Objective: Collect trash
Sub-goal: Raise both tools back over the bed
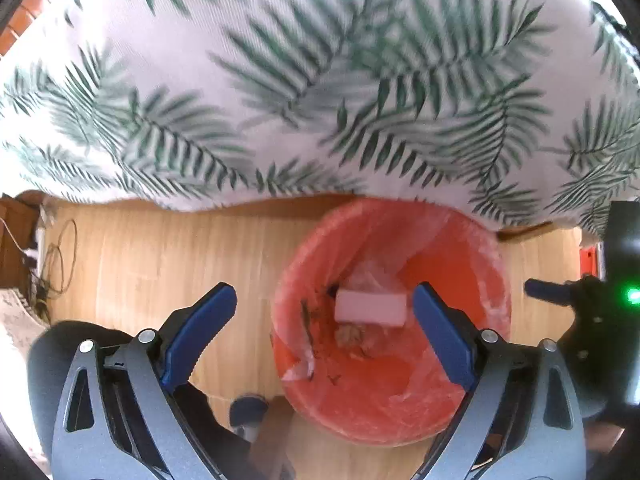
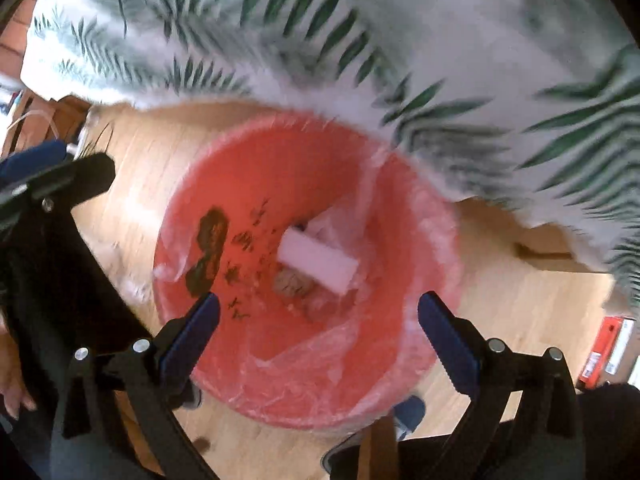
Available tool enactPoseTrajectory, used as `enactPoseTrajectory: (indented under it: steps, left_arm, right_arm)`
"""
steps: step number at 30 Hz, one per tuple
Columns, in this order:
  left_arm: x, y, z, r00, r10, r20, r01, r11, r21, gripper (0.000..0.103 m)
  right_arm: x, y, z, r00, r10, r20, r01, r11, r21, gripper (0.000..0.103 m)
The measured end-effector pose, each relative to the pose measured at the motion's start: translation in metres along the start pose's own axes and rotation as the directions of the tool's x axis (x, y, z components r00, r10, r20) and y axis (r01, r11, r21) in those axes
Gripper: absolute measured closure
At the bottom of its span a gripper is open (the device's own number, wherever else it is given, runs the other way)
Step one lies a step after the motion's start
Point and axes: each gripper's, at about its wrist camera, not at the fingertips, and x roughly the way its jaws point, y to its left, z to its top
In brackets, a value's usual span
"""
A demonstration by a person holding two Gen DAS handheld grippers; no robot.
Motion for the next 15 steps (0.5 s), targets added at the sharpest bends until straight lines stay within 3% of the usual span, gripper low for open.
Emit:
enactPoseTrajectory:
  steps: [3,6,10,15]
  left_arm:
    - [-0.020,-0.003,0.008,1.000,0.020,0.021,-0.021,0.999,0.049,0.010]
    - [-0.054,-0.001,0.024,0.993,0.015,0.115,-0.023,0.997,0.072,0.006]
    - [-0.105,0.009,0.056,0.963,0.014,0.268,-0.028,0.999,0.046,0.006]
    - [-0.144,0.022,0.114,0.923,0.024,0.384,-0.037,0.999,0.028,0.006]
  right_arm:
    - [-0.036,0.002,0.001,0.993,0.006,0.114,-0.004,1.000,-0.019,0.005]
    - [-0.075,0.005,0.001,0.977,0.001,0.215,0.010,0.999,-0.051,0.005]
    - [-0.130,0.003,0.008,0.945,0.001,0.327,0.025,0.997,-0.075,0.005]
    - [-0.194,-0.005,0.035,0.869,-0.056,0.491,0.110,0.991,-0.081,0.005]
